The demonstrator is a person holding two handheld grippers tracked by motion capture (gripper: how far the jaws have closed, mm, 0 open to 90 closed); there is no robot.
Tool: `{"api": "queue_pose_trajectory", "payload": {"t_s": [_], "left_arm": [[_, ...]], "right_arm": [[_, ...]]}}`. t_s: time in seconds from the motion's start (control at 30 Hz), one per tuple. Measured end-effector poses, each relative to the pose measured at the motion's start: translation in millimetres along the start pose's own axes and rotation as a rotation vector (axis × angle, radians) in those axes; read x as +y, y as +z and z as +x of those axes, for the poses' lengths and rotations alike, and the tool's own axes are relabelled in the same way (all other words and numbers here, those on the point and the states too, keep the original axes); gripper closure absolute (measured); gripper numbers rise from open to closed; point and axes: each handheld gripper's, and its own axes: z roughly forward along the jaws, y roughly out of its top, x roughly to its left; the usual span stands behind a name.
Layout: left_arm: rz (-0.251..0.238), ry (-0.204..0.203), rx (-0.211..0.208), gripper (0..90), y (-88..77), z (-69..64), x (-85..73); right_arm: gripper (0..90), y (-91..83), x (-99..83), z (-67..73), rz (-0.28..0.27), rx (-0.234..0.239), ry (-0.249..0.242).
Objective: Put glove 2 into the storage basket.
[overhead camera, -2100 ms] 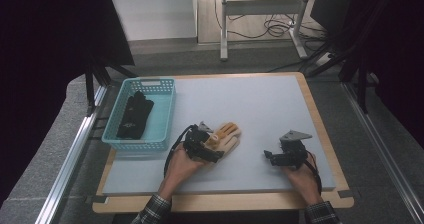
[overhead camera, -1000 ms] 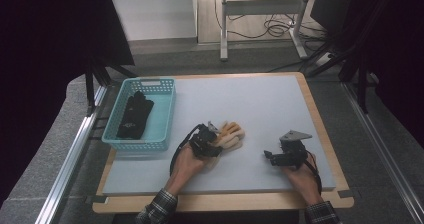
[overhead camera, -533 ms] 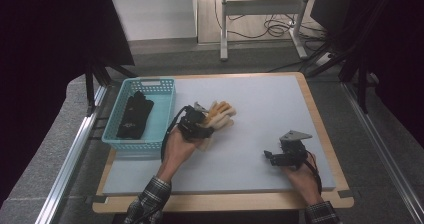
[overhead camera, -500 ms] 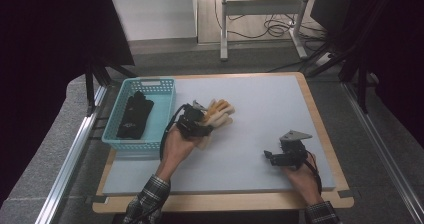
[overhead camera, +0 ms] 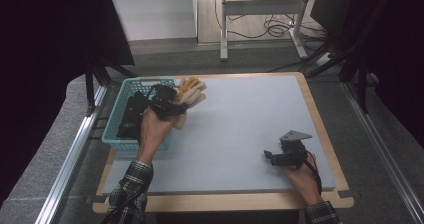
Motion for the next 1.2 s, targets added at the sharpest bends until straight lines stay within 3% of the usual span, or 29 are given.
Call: {"api": "queue_pose_trajectory", "payload": {"t_s": [0.33, 0.73, 0.97, 1.2], "left_arm": [[0.001, -0.097, 0.059, 54.8, -9.5, 43.5, -9.1], [0.016, -0.184, 0.109, 54.7, -3.3, 78.4, -22.7], [0.035, -0.222, 0.141, 54.6, 6.3, 91.2, -29.1], [0.075, -0.228, 0.159, 54.4, 16.3, 97.1, -30.2]], "right_arm": [[17.6, 0.1, 0.0, 0.0, 0.0, 0.0, 0.0], [17.6, 0.0, 0.0, 0.0, 0.0, 0.0, 0.001], [17.6, 0.1, 0.0, -0.1, 0.0, 0.0, 0.001], [17.6, 0.1, 0.0, -0.1, 0.0, 0.001, 0.001]]}}
